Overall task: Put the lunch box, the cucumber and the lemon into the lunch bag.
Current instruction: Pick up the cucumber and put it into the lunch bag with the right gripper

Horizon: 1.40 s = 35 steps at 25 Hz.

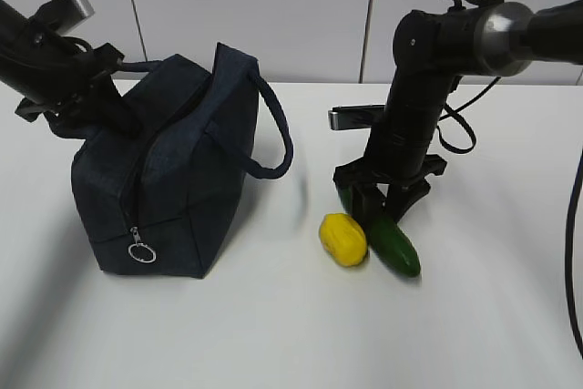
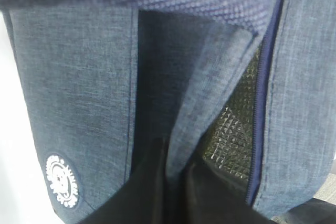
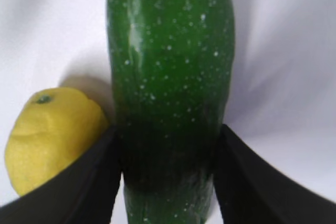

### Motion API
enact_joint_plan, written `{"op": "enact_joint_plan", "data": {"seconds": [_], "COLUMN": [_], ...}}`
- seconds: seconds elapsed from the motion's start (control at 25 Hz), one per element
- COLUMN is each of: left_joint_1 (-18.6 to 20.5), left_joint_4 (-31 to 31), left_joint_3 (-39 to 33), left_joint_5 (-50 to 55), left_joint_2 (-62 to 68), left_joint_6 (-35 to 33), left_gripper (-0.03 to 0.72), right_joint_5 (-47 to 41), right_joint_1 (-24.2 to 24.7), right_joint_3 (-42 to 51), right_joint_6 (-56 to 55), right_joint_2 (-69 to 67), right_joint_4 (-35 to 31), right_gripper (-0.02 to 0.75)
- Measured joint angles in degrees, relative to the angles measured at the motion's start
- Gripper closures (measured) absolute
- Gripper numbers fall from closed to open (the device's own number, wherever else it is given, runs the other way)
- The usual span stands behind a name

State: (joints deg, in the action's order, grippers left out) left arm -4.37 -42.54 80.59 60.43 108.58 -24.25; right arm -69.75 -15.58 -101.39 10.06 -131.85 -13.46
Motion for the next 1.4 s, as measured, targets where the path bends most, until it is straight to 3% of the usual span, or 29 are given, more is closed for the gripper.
{"op": "enact_joint_plan", "data": {"seconds": [0.2, 0.92, 1.12, 1.4], "left_joint_1": [0.0, 0.0, 0.0, 0.0], "left_joint_4": [0.0, 0.0, 0.0, -1.8], "left_joint_3": [0.0, 0.0, 0.0, 0.0], "left_joint_5": [0.0, 0.0, -0.3, -3.8], "left_joint_2": [0.0, 0.0, 0.0, 0.0], "left_joint_6": [0.0, 0.0, 0.0, 0.1], "left_gripper": [0.682, 0.682, 0.682, 0.682], "right_joint_5": [0.0, -0.1, -0.4, -0.5], "right_joint_1": [0.0, 0.0, 0.0, 0.0], "right_joint_3": [-0.1, -4.7, -4.7, -4.8], "right_joint_6": [0.0, -1.4, -1.5, 4.3], "right_joint_2": [0.0, 7.7, 12.5, 14.3], "right_joint_4": [0.4, 0.3, -7.3, -29.0], "right_gripper": [0.36, 0.363, 0.363, 0.363]}}
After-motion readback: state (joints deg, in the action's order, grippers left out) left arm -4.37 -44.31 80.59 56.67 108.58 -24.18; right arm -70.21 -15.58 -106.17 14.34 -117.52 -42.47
